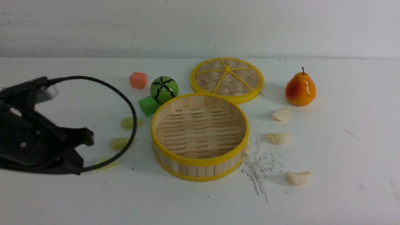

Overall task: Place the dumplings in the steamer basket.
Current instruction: Use the left arm to grab a dumpling

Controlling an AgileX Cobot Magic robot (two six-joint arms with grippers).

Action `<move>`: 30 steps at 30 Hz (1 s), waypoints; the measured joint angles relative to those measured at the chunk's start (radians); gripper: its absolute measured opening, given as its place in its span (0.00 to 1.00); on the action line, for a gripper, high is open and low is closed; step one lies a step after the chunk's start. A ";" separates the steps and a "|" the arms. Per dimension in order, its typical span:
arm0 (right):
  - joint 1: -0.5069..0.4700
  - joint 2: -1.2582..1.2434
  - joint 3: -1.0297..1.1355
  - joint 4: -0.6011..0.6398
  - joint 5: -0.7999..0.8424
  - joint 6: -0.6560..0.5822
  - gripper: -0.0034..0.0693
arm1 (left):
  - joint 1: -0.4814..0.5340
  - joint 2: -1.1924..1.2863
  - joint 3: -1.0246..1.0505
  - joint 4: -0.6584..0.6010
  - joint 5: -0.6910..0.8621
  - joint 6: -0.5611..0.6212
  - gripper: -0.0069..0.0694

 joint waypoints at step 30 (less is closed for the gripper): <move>0.000 0.000 0.000 0.000 0.000 0.000 0.37 | -0.117 0.656 -0.846 0.333 0.028 0.221 0.63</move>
